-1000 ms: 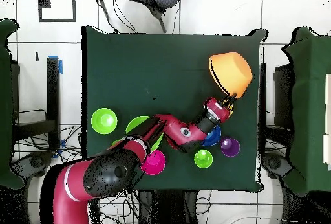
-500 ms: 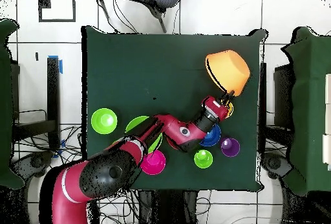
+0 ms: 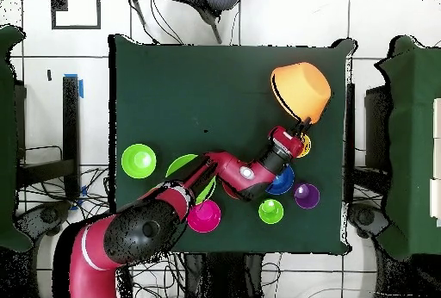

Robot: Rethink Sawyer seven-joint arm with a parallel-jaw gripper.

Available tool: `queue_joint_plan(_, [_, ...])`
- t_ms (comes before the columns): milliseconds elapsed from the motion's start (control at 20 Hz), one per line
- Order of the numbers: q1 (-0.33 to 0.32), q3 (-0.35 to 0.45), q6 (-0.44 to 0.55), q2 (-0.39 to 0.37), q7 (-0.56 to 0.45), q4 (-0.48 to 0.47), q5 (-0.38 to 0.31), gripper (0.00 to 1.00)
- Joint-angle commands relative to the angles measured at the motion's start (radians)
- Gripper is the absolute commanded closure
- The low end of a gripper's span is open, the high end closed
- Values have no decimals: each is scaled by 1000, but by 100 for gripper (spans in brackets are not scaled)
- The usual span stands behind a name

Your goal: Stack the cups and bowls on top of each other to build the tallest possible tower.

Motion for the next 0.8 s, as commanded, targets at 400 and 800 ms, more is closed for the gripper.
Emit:
queue_joint_plan(400, [7, 218, -177, 140, -347, -92, 45, 100])
queue_joint_plan(800, [2, 224, -217, 129, -377, -82, 43, 100])
